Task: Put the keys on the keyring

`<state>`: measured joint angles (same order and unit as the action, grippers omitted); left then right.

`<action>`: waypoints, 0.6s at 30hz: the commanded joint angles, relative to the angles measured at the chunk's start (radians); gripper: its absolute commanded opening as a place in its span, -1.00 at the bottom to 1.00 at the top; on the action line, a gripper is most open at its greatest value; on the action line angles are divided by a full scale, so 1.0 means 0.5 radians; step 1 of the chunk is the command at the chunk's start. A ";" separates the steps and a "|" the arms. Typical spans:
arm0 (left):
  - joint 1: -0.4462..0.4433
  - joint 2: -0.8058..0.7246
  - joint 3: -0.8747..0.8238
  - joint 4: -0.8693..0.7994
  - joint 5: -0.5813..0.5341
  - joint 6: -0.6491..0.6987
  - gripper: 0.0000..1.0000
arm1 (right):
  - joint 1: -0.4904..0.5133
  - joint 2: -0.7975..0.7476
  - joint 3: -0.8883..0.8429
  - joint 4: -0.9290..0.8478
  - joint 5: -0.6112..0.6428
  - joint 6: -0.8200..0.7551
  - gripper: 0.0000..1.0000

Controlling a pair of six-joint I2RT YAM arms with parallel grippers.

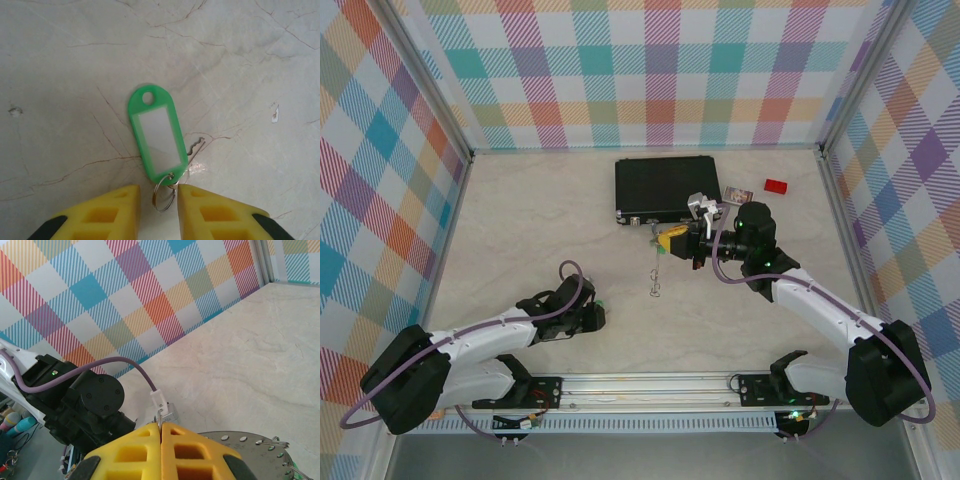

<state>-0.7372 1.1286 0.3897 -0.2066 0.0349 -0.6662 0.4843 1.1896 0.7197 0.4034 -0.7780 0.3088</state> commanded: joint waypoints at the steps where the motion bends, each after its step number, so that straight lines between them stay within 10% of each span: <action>1: -0.005 -0.003 0.008 0.106 0.094 -0.045 -0.50 | -0.009 -0.011 0.000 0.092 -0.047 0.026 -1.00; 18: -0.010 0.064 0.024 0.109 0.091 -0.036 -0.45 | -0.008 0.001 0.003 0.104 -0.053 0.033 -1.00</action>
<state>-0.7372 1.1481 0.3889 -0.1509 0.0708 -0.6842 0.4843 1.1896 0.7197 0.4034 -0.7784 0.3149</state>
